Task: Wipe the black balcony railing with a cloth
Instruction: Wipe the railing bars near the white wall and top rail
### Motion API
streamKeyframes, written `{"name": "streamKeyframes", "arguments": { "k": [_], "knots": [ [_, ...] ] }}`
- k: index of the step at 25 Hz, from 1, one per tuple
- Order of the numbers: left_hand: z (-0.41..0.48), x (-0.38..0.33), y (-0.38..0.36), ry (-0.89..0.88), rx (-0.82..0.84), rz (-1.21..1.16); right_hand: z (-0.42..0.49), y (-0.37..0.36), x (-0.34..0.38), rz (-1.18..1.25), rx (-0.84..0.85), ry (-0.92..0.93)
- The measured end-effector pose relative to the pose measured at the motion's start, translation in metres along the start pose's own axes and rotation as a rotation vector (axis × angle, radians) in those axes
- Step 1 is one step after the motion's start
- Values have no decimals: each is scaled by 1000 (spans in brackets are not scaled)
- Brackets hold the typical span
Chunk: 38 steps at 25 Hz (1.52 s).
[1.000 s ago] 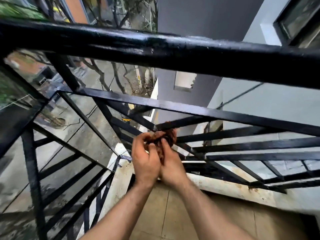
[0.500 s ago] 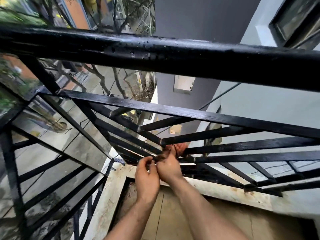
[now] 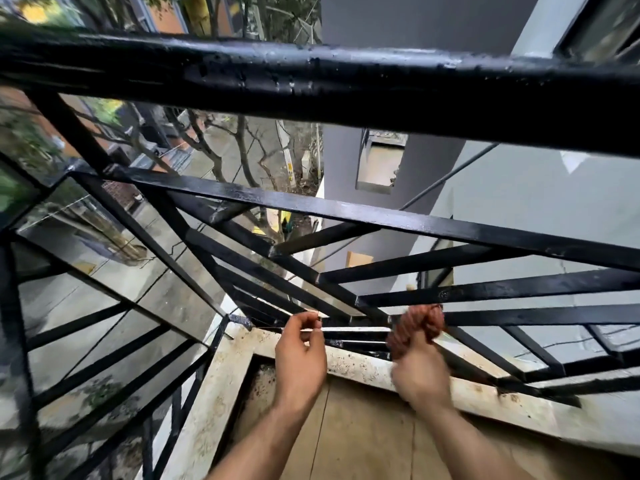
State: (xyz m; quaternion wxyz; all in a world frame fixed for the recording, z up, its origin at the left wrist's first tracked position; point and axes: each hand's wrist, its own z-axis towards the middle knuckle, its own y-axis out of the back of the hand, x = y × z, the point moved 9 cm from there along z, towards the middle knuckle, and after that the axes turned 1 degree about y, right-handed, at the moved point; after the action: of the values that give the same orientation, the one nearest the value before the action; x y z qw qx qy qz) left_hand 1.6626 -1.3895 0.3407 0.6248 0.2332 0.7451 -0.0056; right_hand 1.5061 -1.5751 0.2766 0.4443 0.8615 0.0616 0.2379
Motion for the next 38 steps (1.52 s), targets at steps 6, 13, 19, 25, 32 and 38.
{"name": "streamKeyframes", "arguments": {
  "k": [6,13,19,25,32,38],
  "knots": [
    [-7,33,-21,108,122,181,26,-40,38,343,220,107],
    [-83,71,-100,839,536,-101,-56,27,-21,1069,198,-61],
    [-108,28,-150,881,510,-578,-87,52,-46,1000,41,-40],
    [-96,-2,-115,609,204,-319,-113,104,-82,1028,-100,-124],
    [-135,-65,-94,744,309,-577,-147,122,-19,1054,249,59],
    [-127,-124,-34,343,203,-158,-158,159,-22,1080,-32,64]
  ]
}}
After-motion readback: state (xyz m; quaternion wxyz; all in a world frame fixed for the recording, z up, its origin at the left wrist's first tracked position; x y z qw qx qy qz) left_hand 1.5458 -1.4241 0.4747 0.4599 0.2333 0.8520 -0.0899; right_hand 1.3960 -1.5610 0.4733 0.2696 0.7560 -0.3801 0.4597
